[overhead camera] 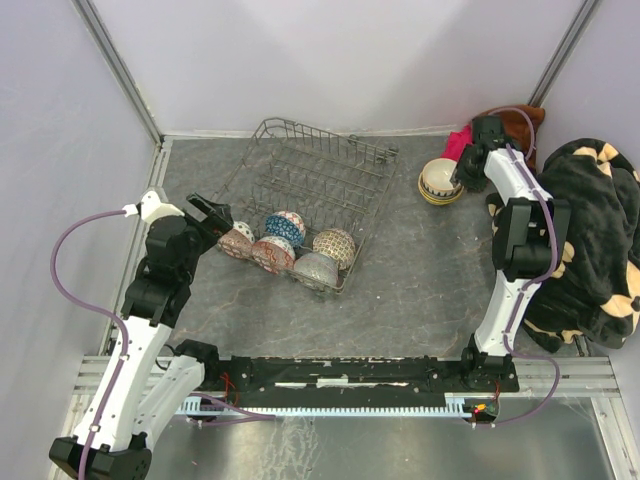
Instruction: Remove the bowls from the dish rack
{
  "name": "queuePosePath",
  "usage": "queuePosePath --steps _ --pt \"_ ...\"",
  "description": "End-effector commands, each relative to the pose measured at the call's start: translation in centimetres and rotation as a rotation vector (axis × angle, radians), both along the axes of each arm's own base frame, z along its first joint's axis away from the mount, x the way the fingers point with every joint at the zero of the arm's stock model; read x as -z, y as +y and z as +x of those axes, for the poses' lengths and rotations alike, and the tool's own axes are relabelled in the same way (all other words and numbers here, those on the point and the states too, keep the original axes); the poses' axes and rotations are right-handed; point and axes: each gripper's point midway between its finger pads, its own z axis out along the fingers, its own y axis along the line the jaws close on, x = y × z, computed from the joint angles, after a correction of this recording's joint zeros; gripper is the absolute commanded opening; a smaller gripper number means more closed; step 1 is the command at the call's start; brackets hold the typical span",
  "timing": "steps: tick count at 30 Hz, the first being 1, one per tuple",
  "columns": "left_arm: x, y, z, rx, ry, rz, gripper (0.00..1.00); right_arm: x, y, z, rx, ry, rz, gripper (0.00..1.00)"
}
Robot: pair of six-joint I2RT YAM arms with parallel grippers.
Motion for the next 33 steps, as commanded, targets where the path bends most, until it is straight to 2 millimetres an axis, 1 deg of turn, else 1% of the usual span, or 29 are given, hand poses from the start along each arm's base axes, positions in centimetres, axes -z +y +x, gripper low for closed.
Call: queuePosePath --steps 1,6,7,11,13,15,16,19,22,23,24,26,28,31,33 --pt "-1.3 -0.1 0.2 -0.008 -0.053 -0.033 0.99 -5.5 -0.3 1.0 0.015 -0.144 -0.011 0.5" --pt "-1.4 -0.1 0.2 -0.009 -0.055 -0.033 0.99 -7.8 -0.3 0.6 0.01 -0.186 -0.016 0.58" --pt "-1.4 -0.1 0.2 -0.011 -0.055 -0.033 0.99 -8.7 -0.3 0.5 0.011 -0.204 -0.016 0.6" --pt "-1.4 -0.1 0.1 -0.01 -0.055 -0.033 0.99 -11.8 0.1 -0.2 -0.011 -0.269 -0.022 0.65" --pt "-1.3 -0.1 0.1 -0.01 -0.055 -0.034 0.99 -13.9 1.1 -0.5 -0.056 -0.312 -0.068 0.69" --pt "-1.2 0.0 0.1 -0.013 -0.053 -0.033 0.99 -16.0 2.8 -0.7 -0.113 -0.371 -0.112 0.72" --pt "-1.3 0.0 0.1 -0.015 -0.055 -0.033 0.99 -16.9 4.1 -0.8 -0.155 -0.405 -0.119 0.72" --pt "-1.2 0.1 0.1 -0.018 -0.052 -0.031 0.99 -19.5 10.1 -0.8 -0.353 -0.519 -0.114 0.72" --pt "-1.4 0.1 0.1 -0.018 -0.054 -0.029 0.99 -20.7 16.5 -0.9 -0.524 -0.566 -0.083 0.71" --pt "-1.4 0.2 0.0 -0.02 -0.053 -0.027 0.99 -20.4 19.2 -1.1 -0.588 -0.565 -0.065 0.7" --pt "-1.5 0.3 -0.1 -0.024 -0.053 -0.024 0.99 -20.5 21.0 -1.2 -0.632 -0.573 -0.057 0.69" --pt "-1.6 0.6 -0.3 -0.034 -0.054 -0.016 0.99 -19.9 25.0 -1.8 -0.728 -0.571 -0.051 0.68" --pt "-1.8 0.9 -0.4 -0.047 -0.056 -0.008 0.99 -19.2 28.9 -2.9 -0.823 -0.575 -0.053 0.67" --pt "-1.9 1.3 -0.6 -0.068 -0.051 0.004 0.99 -18.0 33.6 -4.5 -0.929 -0.565 -0.061 0.65" --pt "-1.8 1.7 -0.7 -0.085 -0.045 0.008 0.99 -17.0 36.3 -5.7 -0.991 -0.553 -0.073 0.65"
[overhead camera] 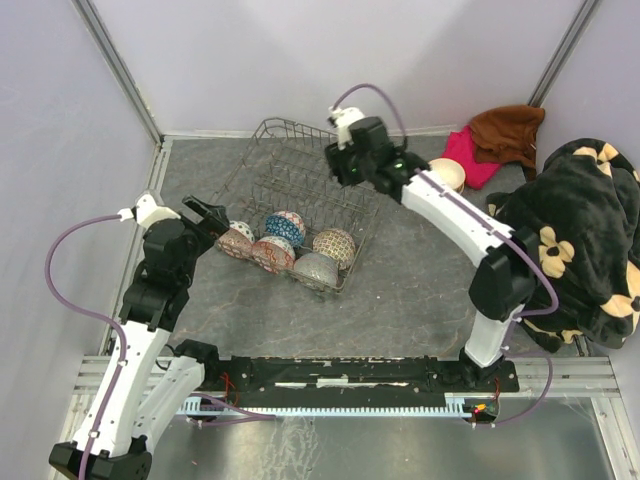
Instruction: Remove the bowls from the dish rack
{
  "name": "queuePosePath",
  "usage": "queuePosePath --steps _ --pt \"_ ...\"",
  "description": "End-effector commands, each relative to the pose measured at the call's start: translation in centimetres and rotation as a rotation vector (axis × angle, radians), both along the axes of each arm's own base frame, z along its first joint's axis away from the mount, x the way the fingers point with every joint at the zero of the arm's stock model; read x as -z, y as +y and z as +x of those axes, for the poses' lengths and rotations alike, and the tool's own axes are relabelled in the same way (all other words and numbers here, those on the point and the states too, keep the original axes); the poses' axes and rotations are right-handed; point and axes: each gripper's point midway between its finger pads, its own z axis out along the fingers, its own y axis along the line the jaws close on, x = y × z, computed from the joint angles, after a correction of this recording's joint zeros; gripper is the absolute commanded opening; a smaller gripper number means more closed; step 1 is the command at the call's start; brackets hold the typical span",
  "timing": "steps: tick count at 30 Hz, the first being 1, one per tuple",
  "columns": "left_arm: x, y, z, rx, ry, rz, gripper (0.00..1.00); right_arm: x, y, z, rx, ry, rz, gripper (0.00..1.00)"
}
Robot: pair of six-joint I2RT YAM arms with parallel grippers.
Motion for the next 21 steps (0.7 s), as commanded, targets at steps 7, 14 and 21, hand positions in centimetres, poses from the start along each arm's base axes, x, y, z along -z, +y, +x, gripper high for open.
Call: queuePosePath --steps 7,14,21 --pt "-1.8 1.8 -0.8 -0.1 -0.06 -0.004 0.99 1.9 12.3 -5.5 -0.282 -0.106 -0.155 0.63" --pt "-2.2 2.5 -1.4 -0.131 -0.075 0.0 0.99 4.9 16.3 -8.0 -0.329 -0.151 -0.294 0.59" --pt "-2.7 3.5 -2.5 -0.171 -0.103 0.005 0.99 6.5 17.3 -7.5 -0.279 -0.2 -0.404 0.53"
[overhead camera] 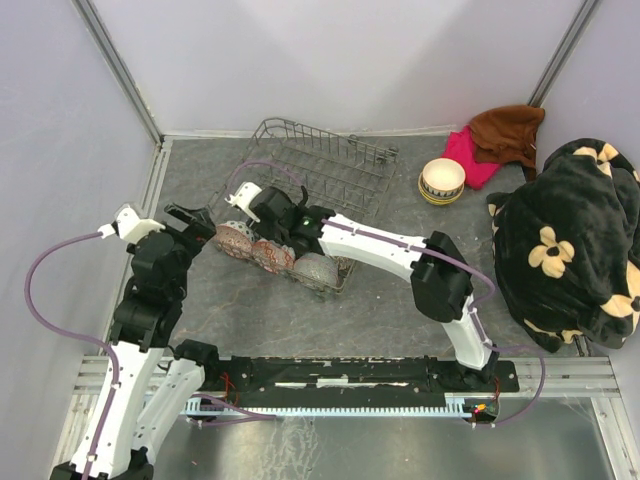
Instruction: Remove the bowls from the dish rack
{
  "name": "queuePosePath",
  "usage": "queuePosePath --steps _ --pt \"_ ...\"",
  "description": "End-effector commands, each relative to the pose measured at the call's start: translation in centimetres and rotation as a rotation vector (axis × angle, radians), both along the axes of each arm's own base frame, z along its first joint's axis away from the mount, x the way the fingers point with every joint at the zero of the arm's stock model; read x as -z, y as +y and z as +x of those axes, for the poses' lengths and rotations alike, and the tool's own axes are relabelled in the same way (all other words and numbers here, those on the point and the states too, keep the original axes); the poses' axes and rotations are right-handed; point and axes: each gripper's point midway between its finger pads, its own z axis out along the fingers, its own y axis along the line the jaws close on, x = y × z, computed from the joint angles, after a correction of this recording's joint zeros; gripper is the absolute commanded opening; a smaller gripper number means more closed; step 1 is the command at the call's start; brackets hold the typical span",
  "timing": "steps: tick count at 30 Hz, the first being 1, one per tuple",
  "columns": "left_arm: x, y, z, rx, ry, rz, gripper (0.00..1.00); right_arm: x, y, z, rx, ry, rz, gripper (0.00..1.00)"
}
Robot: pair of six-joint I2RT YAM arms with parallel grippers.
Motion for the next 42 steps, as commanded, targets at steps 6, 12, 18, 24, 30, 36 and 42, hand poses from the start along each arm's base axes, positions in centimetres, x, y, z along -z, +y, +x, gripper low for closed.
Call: queuePosePath --steps 6,12,18,24,30,36,42 --pt "-1.5 1.3 -1.0 -0.062 -0.047 -0.003 0.99 -1.4 0.4 2.9 0.088 -0.133 -0.025 0.5" --pt "-1.4 1.3 -1.1 -0.064 -0.044 0.0 0.99 -0.6 0.1 3.7 0.109 -0.165 -0.071 0.48" --pt "-1.2 1.3 -1.1 -0.063 -0.041 0.0 0.99 0.8 -0.1 4.2 0.123 -0.179 -0.114 0.46" --pt "-1.2 1.3 -1.1 -0.065 -0.042 0.0 0.99 1.4 -0.4 4.6 0.144 -0.195 -0.139 0.42" --pt "-1.2 1.4 -1.3 -0.068 -0.043 0.0 0.99 1.7 -0.7 5.0 0.157 -0.206 -0.158 0.35" --pt "-1.2 1.5 -1.4 -0.07 -0.042 -0.001 0.99 2.4 -1.2 5.4 0.176 -0.212 -0.177 0.3" --pt "-1.1 1.5 -1.3 -0.072 -0.041 -0.001 0.99 2.1 -1.6 5.5 0.193 -0.227 -0.176 0.13"
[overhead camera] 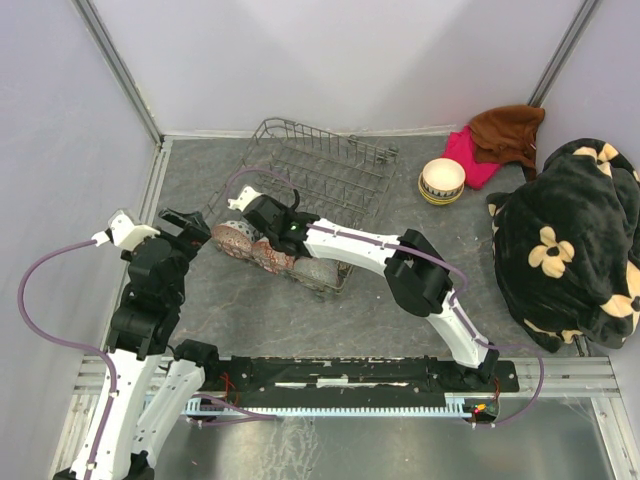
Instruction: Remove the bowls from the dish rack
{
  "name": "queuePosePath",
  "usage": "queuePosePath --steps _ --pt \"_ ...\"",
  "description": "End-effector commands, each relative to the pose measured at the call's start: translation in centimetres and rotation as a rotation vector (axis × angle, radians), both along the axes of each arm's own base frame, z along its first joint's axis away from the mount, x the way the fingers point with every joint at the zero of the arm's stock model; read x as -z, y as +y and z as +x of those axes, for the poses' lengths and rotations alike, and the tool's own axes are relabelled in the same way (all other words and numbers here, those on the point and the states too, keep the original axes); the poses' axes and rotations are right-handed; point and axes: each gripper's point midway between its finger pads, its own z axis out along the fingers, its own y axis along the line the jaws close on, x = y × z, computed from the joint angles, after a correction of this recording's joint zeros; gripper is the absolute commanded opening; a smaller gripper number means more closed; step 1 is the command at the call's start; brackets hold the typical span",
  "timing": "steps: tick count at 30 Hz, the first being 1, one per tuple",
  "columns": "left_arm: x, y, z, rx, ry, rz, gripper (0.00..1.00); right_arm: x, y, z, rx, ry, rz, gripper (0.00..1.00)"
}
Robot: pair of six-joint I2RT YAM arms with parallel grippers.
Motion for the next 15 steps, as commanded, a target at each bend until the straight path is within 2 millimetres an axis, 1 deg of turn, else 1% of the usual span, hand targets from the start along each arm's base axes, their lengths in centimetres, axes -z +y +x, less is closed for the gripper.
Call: queuePosePath --steps 1,4,10,15 --pt "-0.9 0.2 -0.1 -0.017 -0.029 -0.012 0.99 -1.4 0.5 0.9 0.033 -0.043 0.066 0.1" --pt "-0.9 0.1 0.0 -0.013 -0.03 -0.013 0.99 -2.0 0.2 1.0 0.043 -0.059 0.069 0.01" --pt "-1.1 0.1 0.0 -0.01 -0.036 -0.015 0.99 -3.3 -0.1 1.1 0.056 -0.086 0.087 0.01" --pt "-1.3 0.0 0.1 -0.008 -0.036 -0.014 0.99 -5.2 -0.3 1.3 0.067 -0.118 0.114 0.01"
